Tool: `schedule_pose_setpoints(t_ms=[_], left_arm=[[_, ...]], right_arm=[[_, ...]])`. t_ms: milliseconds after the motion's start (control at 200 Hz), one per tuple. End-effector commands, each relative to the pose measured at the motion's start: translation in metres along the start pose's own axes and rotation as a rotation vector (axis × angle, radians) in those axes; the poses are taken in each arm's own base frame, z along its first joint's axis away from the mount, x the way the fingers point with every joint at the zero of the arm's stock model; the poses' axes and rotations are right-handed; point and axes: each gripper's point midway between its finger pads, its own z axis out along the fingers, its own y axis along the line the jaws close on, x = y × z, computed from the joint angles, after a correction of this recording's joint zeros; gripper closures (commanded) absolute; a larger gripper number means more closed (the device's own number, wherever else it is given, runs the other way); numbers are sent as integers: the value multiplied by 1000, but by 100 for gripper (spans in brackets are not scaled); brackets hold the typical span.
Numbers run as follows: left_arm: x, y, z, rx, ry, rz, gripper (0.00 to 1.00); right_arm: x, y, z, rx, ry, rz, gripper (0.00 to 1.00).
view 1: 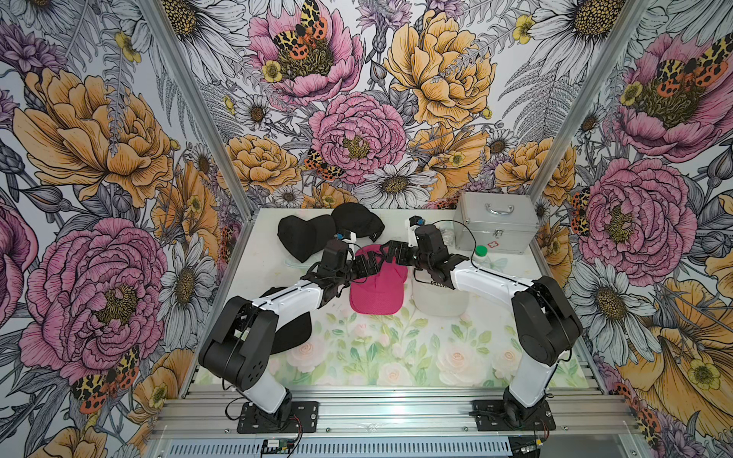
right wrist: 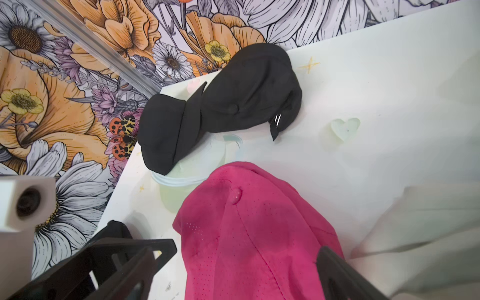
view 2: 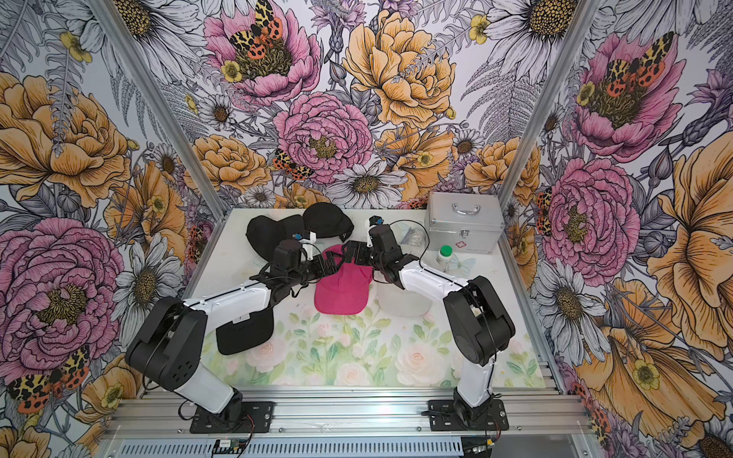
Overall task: Stack the baseball caps by color
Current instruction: Place the baseball cap on the baseball cap.
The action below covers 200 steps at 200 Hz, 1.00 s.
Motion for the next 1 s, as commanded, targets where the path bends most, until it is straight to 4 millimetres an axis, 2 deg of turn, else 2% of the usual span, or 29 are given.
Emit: schedule_pose_setpoints(t_ms=[0, 100, 205, 295, 385, 500, 630, 685, 780, 995], left_arm=[[-24, 1, 14, 47, -85, -51, 1], [-10, 35, 28, -26, -63, -116, 1], [4, 65, 32, -55, -56, -194, 1], [5, 68, 29, -25, -40, -225, 1], [-3, 59, 19, -15, -64, -181, 1], [-13, 62, 1, -90, -79, -135, 1], [-6, 66, -18, -174, -60, -83, 1], [1, 72, -26, -226, -56, -55, 1], [18, 71, -32, -228, -25, 17, 1], [58, 74, -28, -144, 93, 83, 1]], right_arm=[[-9, 4, 17, -33, -44, 105, 1], [7, -10, 34, -4, -6, 137, 1], [24, -23, 47, 20, 35, 162, 2], [29, -26, 50, 26, 44, 165, 2], [14, -19, 38, 28, 6, 130, 2], [-8, -11, 13, 55, -55, 53, 1], [-28, -7, -25, 104, -136, -29, 1], [-35, -12, -42, 155, -172, -64, 1], [-46, -32, -75, 289, -258, -90, 1], [-62, -66, -153, 517, -415, -155, 1]])
